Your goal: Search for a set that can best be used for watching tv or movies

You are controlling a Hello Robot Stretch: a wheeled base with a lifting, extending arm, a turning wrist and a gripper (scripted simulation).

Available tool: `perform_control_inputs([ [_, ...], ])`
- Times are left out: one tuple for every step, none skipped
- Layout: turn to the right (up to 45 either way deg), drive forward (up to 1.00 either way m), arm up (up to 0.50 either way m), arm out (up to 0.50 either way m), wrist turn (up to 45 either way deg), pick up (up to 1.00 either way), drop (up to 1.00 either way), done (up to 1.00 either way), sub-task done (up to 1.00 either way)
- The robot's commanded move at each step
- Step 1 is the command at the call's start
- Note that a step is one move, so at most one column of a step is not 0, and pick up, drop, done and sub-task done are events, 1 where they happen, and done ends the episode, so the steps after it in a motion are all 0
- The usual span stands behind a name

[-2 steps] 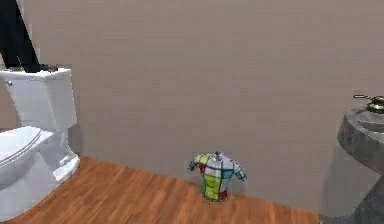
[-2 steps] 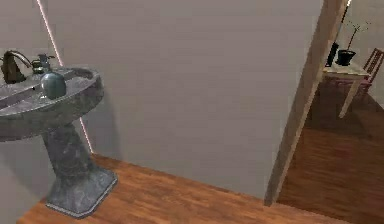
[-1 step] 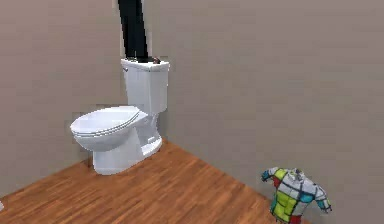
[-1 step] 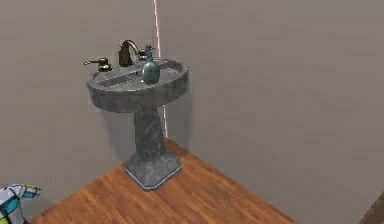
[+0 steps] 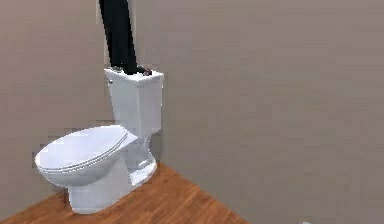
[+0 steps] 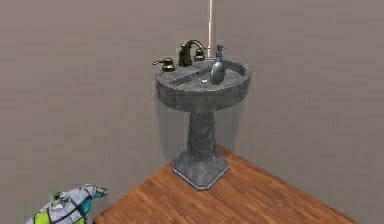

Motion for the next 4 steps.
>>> perform_control_inputs([
  [-45.0, 0.00, 0.00, 0.00, 0.0, 0.00, 0.00, 0.00, 0.00],
  [-18.0, 0.00, 0.00, 0.00, 0.0, 0.00, 0.00, 0.00, 0.00],
  [0.0, 0.95, 0.00, 0.00, 0.0, 0.00, 0.00, 0.00, 0.00],
  [-30.0, 0.00, 0.00, 0.00, 0.0, 0.00, 0.00, 0.00, 0.00],
])
